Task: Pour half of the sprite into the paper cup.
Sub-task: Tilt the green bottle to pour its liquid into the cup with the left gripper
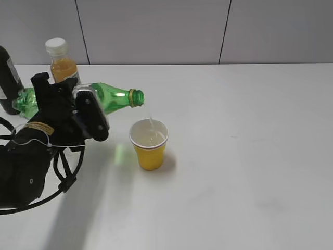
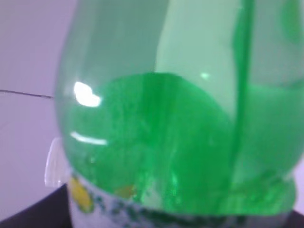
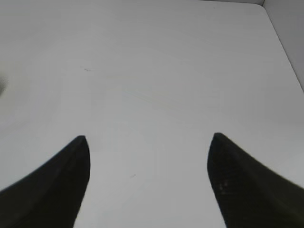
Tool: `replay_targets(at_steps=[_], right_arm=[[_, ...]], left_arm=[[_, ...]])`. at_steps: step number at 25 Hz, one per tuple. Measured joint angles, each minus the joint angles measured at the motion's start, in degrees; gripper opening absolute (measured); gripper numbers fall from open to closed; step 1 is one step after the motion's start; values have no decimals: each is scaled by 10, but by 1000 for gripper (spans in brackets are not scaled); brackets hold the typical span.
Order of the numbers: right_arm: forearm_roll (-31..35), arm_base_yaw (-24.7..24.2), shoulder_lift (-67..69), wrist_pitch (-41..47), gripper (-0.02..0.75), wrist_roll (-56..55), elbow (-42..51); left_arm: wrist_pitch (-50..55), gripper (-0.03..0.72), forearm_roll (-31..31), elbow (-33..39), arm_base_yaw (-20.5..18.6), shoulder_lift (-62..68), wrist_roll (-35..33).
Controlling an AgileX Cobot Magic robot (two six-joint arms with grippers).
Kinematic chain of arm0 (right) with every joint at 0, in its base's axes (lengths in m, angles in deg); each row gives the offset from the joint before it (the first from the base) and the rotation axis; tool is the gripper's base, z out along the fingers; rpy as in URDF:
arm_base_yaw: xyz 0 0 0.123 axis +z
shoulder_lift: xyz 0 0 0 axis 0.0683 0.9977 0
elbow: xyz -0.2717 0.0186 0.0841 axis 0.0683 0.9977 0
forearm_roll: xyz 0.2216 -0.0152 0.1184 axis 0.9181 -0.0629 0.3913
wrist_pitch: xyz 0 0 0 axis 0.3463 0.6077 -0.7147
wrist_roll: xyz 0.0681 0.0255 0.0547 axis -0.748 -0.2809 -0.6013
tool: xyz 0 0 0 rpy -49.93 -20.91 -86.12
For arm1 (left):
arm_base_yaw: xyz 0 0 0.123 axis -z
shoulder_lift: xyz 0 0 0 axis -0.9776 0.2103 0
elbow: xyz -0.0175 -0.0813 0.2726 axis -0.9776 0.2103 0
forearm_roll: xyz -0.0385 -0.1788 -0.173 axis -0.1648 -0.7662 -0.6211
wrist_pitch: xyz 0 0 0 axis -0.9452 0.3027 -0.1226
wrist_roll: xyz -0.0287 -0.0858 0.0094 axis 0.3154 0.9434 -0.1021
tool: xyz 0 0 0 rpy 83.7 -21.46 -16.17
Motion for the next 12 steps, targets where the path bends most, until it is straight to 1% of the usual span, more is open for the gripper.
replay_targets(at_steps=[12], right_arm=[[0,0,0,0,582,0,0]], left_arm=[[0,455,8,0,0,0,316]])
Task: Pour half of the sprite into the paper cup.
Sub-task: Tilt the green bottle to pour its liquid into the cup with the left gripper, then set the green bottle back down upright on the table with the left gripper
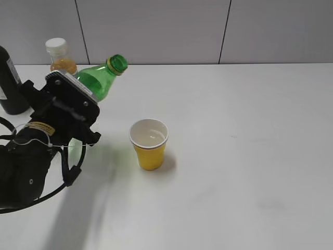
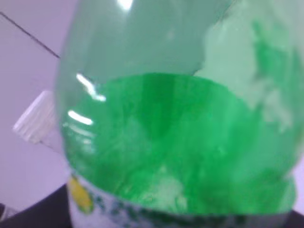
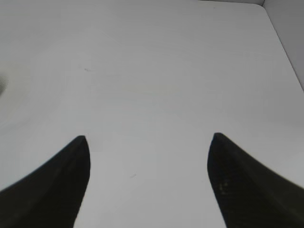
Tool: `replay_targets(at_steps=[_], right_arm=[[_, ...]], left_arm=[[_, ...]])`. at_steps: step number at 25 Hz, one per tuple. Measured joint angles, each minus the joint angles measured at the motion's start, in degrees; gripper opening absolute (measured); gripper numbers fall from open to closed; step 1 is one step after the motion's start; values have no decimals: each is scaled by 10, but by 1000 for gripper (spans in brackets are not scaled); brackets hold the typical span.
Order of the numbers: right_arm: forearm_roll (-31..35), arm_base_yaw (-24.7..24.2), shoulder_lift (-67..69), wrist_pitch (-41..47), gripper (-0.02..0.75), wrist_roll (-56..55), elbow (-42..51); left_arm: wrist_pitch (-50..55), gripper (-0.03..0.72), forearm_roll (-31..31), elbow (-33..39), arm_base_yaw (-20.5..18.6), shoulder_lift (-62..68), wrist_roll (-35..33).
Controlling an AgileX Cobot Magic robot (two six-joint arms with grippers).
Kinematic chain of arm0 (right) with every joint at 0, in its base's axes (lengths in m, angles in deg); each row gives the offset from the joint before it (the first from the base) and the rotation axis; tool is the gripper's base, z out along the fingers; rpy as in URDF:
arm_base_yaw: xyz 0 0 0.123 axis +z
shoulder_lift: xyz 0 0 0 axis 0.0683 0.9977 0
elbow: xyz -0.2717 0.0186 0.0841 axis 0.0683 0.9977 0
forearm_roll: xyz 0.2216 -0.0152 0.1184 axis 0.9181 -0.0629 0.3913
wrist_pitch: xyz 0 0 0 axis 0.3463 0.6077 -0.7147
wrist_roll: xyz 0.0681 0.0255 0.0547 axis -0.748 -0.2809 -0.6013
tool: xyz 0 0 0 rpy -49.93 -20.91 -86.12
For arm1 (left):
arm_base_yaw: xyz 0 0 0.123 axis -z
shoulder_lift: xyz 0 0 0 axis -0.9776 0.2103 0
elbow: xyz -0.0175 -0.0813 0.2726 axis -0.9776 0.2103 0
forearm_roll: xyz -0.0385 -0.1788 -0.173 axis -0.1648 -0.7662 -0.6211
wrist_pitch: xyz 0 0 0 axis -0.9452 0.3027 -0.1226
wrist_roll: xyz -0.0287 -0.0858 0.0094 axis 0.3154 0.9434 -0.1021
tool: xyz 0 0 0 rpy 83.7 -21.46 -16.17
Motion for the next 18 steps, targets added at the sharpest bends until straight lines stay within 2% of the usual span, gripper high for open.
replay_targets(at_steps=[3,9,18], right_arm=[[0,0,0,0,582,0,0],[0,0,0,0,582,0,0],[0,0,0,0,582,0,0]], left_arm=[[0,455,0,0,0,0,88],[0,455,31,0,0,0,222],[0,455,57,0,0,0,323]])
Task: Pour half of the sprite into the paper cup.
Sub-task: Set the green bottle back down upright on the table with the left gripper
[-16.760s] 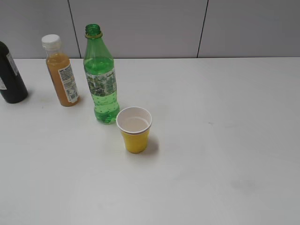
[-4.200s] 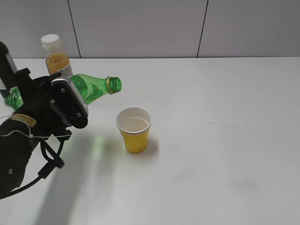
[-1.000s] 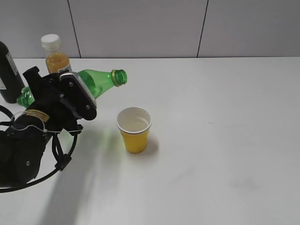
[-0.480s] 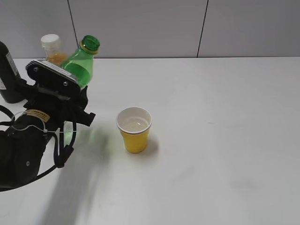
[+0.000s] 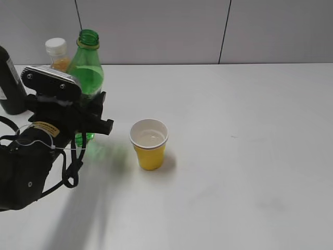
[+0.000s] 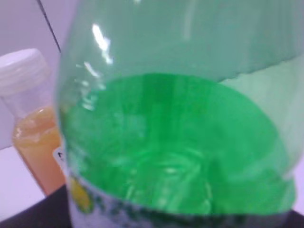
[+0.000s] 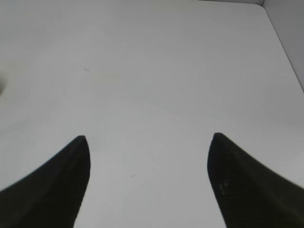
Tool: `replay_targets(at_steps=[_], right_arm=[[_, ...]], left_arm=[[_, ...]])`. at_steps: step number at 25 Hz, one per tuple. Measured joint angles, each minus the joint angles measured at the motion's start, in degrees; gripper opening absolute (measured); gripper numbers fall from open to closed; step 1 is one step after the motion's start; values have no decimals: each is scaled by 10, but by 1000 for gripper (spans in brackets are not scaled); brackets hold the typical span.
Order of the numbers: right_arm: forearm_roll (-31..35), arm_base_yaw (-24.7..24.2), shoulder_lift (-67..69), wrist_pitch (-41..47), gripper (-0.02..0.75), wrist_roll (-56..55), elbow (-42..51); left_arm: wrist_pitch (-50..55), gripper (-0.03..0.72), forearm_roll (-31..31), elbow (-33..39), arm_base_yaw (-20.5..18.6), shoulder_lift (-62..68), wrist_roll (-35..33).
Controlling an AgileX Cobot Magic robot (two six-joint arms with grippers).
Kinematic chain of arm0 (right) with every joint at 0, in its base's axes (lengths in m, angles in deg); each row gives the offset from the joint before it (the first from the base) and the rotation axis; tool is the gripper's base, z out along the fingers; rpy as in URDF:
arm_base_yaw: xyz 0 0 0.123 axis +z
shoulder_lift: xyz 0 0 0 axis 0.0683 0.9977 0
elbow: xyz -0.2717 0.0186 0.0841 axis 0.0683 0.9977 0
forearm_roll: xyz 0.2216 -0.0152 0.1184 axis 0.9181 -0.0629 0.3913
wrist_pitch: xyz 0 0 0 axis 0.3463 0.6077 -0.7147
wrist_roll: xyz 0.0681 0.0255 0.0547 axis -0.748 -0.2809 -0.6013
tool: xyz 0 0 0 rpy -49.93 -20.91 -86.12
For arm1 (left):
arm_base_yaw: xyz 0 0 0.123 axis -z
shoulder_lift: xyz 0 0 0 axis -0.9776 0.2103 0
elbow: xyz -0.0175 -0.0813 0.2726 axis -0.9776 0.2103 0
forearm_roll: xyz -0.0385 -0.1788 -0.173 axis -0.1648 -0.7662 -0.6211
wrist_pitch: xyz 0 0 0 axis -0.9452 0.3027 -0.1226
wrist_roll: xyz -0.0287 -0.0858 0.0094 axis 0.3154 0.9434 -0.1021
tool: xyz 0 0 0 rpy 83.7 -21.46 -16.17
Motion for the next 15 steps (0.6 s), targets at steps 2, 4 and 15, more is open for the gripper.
replay_targets(at_steps=[2,4,15], right_arm=[[0,0,0,0,582,0,0],[0,0,0,0,582,0,0],[0,0,0,0,582,0,0]], left_arm=[[0,455,5,0,0,0,17],[0,455,12,0,0,0,24],[0,454,73,-3,-32,0,83]])
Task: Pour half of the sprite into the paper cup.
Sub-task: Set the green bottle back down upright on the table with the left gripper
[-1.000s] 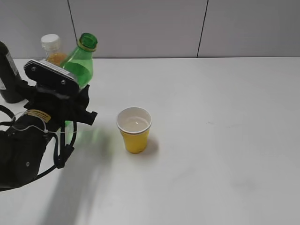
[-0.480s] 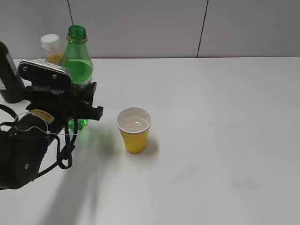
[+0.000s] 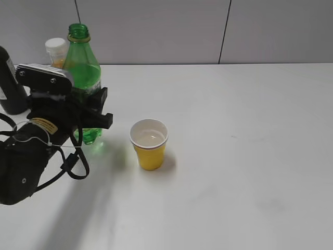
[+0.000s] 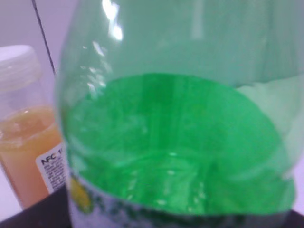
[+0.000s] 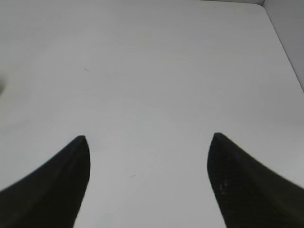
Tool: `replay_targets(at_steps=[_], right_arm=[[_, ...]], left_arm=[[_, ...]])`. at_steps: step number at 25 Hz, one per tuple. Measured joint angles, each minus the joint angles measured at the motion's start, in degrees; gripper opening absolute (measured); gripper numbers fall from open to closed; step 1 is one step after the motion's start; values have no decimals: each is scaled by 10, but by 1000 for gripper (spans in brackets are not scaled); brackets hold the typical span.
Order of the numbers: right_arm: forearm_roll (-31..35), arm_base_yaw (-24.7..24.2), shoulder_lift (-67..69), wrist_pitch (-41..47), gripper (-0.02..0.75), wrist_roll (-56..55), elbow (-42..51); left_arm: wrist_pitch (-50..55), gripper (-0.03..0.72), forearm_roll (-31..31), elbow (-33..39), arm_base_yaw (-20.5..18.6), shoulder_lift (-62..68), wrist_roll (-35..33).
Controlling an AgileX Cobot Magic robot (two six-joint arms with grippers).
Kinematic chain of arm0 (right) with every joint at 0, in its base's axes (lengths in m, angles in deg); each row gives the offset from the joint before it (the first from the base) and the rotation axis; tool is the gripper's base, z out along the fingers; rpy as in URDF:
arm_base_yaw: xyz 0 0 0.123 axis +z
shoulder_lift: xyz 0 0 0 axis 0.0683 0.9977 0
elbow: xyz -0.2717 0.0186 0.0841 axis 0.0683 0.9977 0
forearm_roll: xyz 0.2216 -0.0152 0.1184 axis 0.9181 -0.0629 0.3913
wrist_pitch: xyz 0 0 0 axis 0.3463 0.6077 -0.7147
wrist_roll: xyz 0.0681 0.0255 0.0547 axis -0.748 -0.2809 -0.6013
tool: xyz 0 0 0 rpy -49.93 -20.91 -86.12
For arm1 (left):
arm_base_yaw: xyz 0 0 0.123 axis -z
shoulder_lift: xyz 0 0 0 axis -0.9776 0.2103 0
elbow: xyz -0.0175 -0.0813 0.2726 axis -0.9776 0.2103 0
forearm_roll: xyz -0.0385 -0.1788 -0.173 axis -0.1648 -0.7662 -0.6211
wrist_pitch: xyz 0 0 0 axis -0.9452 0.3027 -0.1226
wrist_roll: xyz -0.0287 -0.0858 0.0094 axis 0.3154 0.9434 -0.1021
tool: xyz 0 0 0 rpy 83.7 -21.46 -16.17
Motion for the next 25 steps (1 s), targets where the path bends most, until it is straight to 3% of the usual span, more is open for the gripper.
replay_targets(at_steps=[11,25], right_arm=[[0,0,0,0,582,0,0],[0,0,0,0,582,0,0]], left_arm=[[51,454,58,-64,-34,6,22],[75,454,98,-168,-36,106,95]])
